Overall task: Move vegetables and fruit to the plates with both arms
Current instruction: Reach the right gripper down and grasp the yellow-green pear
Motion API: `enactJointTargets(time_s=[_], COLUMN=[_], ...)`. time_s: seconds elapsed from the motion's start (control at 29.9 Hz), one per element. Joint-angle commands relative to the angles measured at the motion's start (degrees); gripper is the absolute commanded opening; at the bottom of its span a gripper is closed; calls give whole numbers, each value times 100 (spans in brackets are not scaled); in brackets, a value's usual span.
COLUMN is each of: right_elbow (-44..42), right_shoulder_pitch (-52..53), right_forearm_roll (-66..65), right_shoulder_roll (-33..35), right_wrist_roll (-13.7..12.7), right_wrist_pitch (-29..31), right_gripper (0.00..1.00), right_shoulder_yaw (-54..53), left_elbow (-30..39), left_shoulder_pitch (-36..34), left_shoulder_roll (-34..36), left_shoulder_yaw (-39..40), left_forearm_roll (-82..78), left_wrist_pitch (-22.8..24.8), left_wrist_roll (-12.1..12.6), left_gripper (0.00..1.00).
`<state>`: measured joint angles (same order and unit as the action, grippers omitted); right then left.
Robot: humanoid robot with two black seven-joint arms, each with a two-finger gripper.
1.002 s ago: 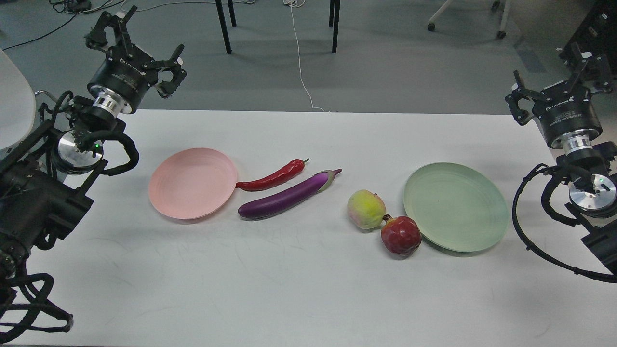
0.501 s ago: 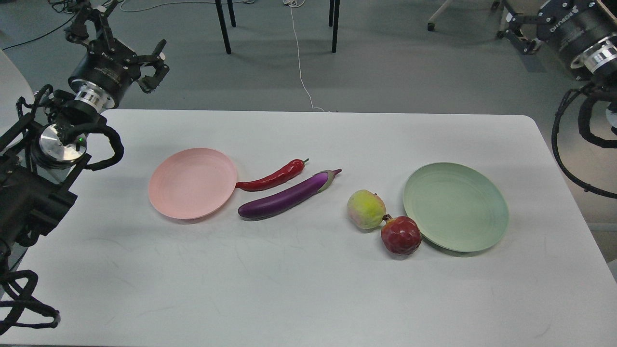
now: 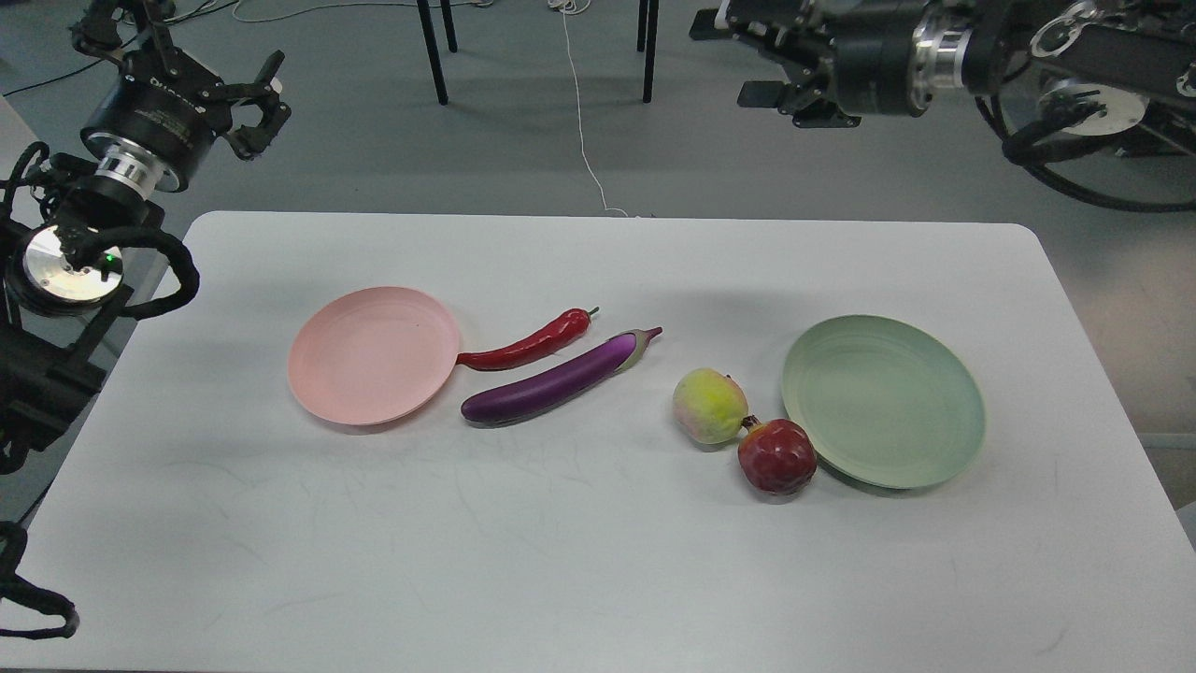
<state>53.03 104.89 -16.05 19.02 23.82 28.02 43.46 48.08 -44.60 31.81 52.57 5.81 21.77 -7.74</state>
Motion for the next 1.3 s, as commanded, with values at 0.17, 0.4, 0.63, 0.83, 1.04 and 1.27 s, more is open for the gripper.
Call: enactJointTargets(time_s=[0.17, 0.4, 0.63, 0.83, 1.04, 1.27], right_elbow=[235, 217, 156, -143, -284, -372], right_shoulder_pitch=[41, -530, -874, -1190, -1339, -1428], right_forearm_roll=[-1328, -1673, -1708, -1989, -2147, -2139], right_shoulder_roll=[-1269, -1506, -1779, -1902, -1902, -1902], right_wrist_roll=[9, 17, 17, 26, 26, 26], right_wrist_pitch=[-288, -579, -605, -719, -807, -807], right_gripper=[98, 98, 98, 97, 97, 94], right_shoulder_yaw=[1462, 1674, 1753, 1885, 1990, 1990], left_elbow=[44, 43, 44, 44, 44, 35], left_shoulder_pitch=[30, 48, 92, 109, 224, 250], left_shoulder_roll=[123, 141, 246, 290, 396, 431], left_shoulder_yaw=[-2, -2, -19, -28, -37, -37], left_forearm_roll=[-10, -10, -10, -10, -10, -10], left_wrist_pitch=[3, 3, 3, -6, 3, 3], left_wrist_roll=[-8, -17, -193, -202, -211, -211], left_gripper=[98, 98, 98, 98, 98, 98])
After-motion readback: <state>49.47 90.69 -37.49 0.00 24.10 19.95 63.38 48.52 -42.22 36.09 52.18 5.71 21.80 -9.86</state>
